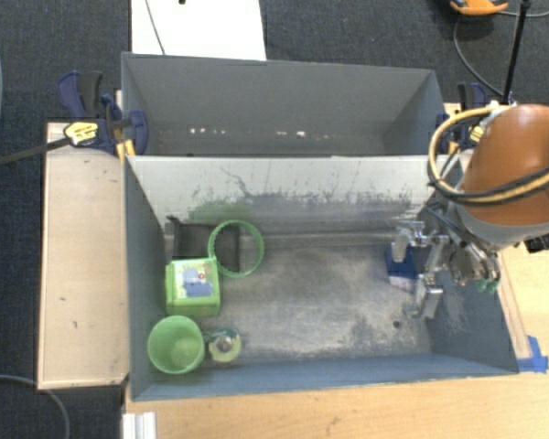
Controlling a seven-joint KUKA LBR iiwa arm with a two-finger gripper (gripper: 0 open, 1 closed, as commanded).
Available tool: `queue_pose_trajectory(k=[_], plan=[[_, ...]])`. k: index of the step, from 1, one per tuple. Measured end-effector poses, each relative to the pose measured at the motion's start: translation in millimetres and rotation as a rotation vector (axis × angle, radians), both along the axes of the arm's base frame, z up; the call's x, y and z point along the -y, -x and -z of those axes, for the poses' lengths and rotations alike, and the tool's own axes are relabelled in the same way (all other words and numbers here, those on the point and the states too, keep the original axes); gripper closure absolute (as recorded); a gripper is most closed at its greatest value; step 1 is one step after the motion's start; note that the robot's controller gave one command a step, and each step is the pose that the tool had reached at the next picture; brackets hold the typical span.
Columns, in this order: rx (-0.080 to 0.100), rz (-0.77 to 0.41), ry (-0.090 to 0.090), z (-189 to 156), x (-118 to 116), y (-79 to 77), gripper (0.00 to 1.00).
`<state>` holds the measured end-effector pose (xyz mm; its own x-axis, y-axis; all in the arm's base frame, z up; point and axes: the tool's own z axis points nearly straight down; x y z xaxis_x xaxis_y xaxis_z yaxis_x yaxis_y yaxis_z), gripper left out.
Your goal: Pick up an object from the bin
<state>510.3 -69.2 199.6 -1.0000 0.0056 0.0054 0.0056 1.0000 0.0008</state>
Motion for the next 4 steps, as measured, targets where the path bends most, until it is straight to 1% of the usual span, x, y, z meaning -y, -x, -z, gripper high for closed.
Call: queue_pose_trajectory(k=[1,2,3,4], plan=[[0.008,-0.002,0.001,-4,0,-1.5,0.0],[0.015,-0.057,0.002,38,22,-4.3,0.0],[0.011,-0.117,0.001,74,63,-10.9,0.0],[0.012,-0.208,0.002,73,79,-11.5,0.0]])
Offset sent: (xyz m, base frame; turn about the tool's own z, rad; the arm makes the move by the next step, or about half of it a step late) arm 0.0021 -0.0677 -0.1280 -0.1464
